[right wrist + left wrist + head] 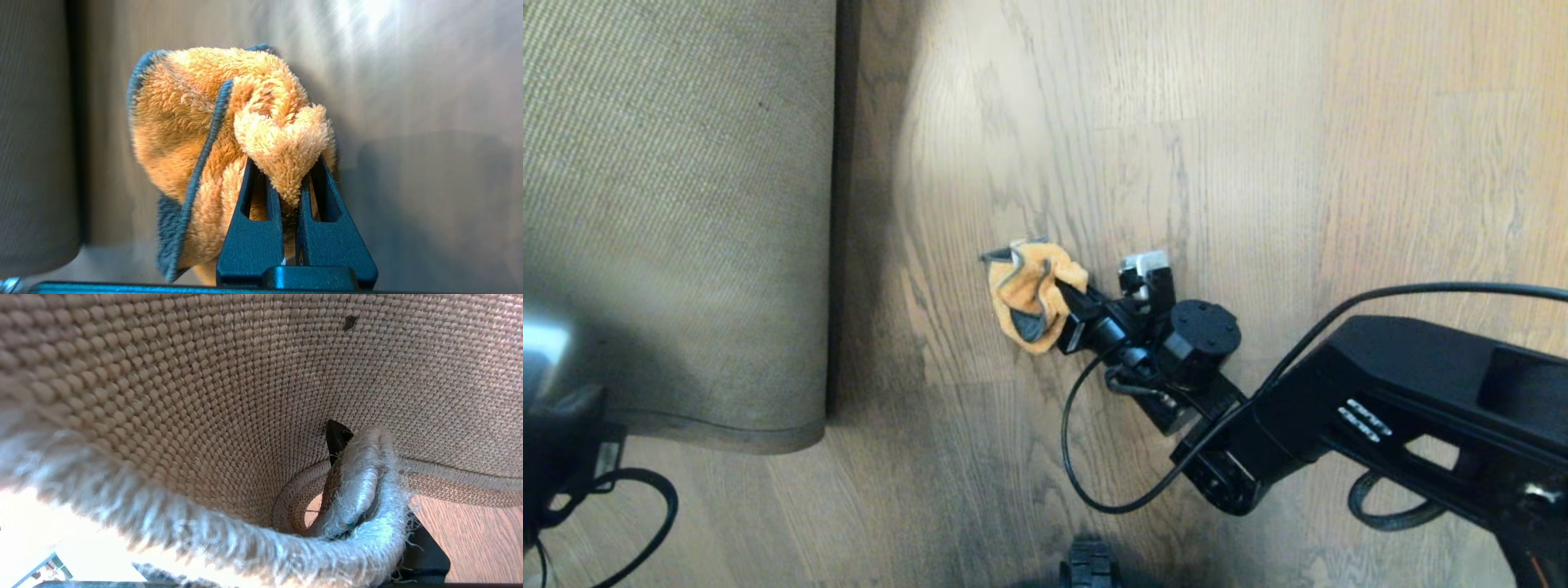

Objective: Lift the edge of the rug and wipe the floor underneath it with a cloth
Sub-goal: Wipe the floor under the carpet with a rag

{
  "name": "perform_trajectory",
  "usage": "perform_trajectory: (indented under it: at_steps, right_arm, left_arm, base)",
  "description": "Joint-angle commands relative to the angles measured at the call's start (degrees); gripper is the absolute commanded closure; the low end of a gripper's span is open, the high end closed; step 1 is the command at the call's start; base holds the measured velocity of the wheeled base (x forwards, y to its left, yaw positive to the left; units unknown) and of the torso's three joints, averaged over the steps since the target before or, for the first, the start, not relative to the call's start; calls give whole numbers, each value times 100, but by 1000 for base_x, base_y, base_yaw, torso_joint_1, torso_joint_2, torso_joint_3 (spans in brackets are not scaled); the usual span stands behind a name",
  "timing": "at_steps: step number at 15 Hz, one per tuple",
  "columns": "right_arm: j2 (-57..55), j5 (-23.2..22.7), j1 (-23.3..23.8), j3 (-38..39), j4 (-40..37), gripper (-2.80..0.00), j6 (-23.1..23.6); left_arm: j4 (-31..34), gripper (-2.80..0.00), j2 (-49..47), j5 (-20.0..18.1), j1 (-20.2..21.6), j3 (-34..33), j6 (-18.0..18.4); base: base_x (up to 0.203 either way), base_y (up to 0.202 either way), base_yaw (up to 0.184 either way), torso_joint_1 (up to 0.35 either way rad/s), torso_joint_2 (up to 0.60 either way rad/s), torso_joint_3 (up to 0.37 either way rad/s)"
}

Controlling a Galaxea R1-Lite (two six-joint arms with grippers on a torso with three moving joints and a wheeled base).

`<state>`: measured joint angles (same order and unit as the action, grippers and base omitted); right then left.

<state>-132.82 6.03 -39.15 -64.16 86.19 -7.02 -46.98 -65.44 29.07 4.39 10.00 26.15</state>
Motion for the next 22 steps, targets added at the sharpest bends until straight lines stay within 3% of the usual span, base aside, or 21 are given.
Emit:
perform_trajectory:
  at_steps: [1, 7, 11, 15, 19, 22]
  right_arm:
    - [133, 35, 395, -26, 45, 0, -1]
    - [349, -2, 1261, -92, -8, 0, -6]
    - [397, -6, 1248, -52, -1, 0, -7]
    - [470, -2, 604, 382, 109, 0, -61]
    - [511, 41, -456, 1550, 359, 0, -148]
    - [489, 500, -1352, 2187, 375, 0, -346]
  left_arm:
    - [-22, 0, -4, 11, -44, -15, 13]
    - [-13, 0, -13, 11, -67, -15, 13]
    - [-4, 0, -22, 11, -131, -15, 4]
    - [-4, 0, -22, 13, -131, -15, 4]
    - [5, 0, -30, 11, -131, -24, -5]
    - [5, 0, -30, 14, -131, -24, -5]
  base:
    - [0, 0, 0, 0, 0, 0]
    - [0, 0, 0, 0, 0, 0]
    - [0, 0, 0, 0, 0, 0]
    - [0, 0, 0, 0, 0, 0]
    - [0, 0, 0, 0, 0, 0]
    - [0, 0, 0, 0, 0, 0]
